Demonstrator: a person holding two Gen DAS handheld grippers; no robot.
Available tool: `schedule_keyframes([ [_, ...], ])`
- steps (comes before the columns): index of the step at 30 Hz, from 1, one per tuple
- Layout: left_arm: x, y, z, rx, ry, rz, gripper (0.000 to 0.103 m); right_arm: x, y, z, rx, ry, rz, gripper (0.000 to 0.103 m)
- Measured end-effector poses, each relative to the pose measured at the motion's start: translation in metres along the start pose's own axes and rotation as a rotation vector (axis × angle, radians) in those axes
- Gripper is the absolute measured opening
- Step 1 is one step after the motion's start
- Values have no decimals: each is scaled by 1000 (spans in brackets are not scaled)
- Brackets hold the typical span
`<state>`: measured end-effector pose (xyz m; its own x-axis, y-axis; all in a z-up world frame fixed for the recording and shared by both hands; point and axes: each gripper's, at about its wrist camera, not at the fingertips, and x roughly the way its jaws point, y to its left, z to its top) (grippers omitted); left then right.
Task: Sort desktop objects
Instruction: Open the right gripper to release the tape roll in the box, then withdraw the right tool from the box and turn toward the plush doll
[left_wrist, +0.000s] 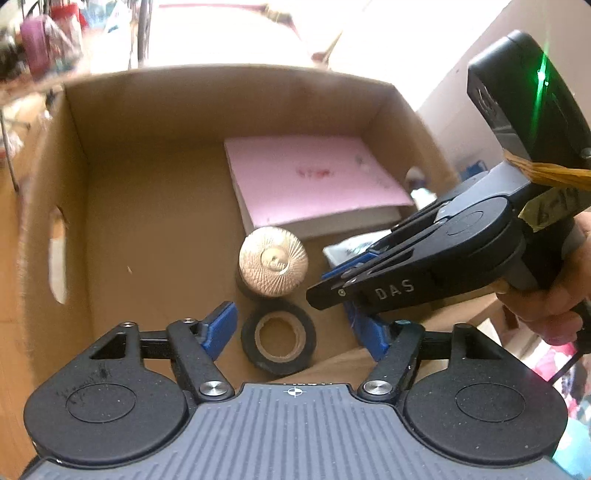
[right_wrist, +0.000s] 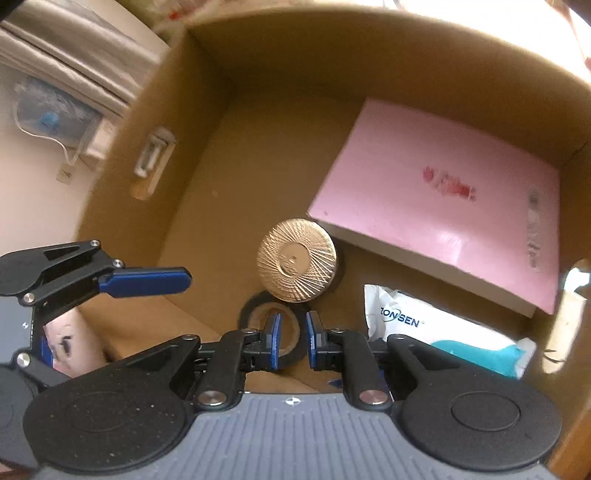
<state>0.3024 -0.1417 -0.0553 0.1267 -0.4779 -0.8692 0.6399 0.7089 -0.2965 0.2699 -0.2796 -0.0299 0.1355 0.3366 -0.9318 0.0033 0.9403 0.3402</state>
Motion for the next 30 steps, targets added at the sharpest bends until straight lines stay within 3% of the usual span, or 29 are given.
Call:
schedule_keyframes([
  [3, -25, -11, -6, 45, -68, 33, 78, -26, 4, -10, -12, -63, 35, 17],
  [7, -63, -24, -22, 74, -158, 103, 79, -53, 5, 12, -29, -153, 88, 18],
  [9, -82, -30, -33, 76, -204, 124, 80, -63, 3, -3, -56, -206, 105, 20],
  [12, -109, -40, -51, 90, -275, 180, 85, -83, 0, -33, -113, -321, 93, 32],
  [14, -126, -49, -65, 91, -322, 223, 91, -106, 4, -58, -152, -410, 90, 52],
  [15, -133, -53, -73, 82, -350, 237, 92, -117, 6, -69, -169, -449, 90, 56],
  [17, -140, -60, -90, 43, -416, 251, 100, -129, 8, -92, -199, -517, 69, 60],
  [20, -149, -67, -122, -80, -521, 271, 102, -137, 9, -117, -225, -578, 9, 67],
  [23, -150, -71, -151, -184, -592, 288, 103, -143, 15, -135, -233, -601, -36, 68],
  [26, -151, -74, -176, -260, -633, 333, 103, -142, 21, -144, -238, -601, -47, 77],
  [30, -151, -75, -200, -324, -625, 413, 103, -145, 40, -153, -271, -617, -76, 80],
])
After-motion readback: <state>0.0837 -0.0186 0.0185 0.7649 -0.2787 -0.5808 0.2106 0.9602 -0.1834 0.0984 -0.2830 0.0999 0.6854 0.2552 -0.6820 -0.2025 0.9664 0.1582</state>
